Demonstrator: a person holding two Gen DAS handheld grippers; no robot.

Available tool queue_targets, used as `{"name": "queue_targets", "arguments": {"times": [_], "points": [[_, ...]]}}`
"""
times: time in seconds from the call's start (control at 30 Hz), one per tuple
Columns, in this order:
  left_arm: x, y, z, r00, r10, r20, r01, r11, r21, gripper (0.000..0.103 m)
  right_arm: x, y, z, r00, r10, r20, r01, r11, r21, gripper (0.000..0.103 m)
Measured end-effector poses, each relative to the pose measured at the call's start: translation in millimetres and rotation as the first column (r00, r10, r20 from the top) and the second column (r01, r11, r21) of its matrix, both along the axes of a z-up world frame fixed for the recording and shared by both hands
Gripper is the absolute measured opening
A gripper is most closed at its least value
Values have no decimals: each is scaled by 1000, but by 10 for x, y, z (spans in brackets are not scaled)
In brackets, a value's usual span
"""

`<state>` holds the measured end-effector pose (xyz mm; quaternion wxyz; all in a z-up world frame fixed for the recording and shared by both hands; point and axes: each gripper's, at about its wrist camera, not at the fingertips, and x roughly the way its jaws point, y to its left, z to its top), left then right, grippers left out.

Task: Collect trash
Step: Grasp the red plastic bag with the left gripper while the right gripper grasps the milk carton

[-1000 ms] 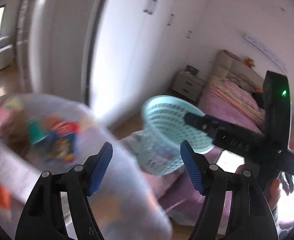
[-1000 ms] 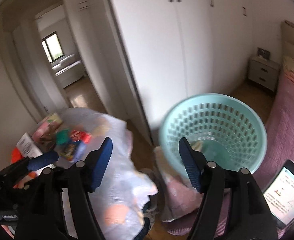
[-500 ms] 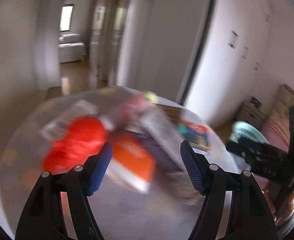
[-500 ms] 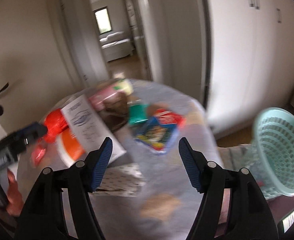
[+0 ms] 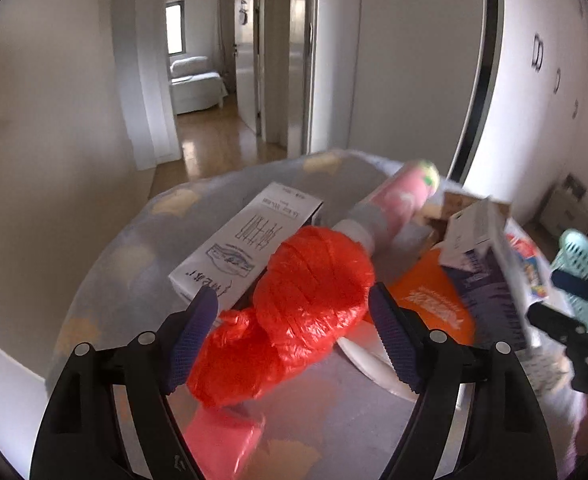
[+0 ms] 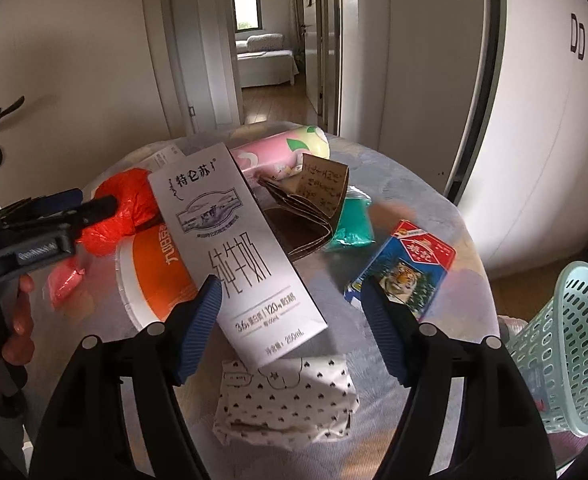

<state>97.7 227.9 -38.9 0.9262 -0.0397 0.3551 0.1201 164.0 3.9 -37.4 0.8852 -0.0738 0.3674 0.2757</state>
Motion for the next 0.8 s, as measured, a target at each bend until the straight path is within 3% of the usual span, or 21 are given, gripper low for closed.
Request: {"name": "queue_targets", "arguments": {"times": [0.2,0.53,0.8], "points": [[89,-38,-115,999,-8,-49,9,1000,13,73,37,2,21,1000,19,-3,-19,1000,17,69],[-10,-103,-126,999,-29,-45,30,999,27,40,28,35,42,996,82,-20,-81,995,65,70],[-81,-66,-50,1000,-25,-5,25,999,-33,35,13,283,-24,992,128,14,-128,992,-13,73]]}}
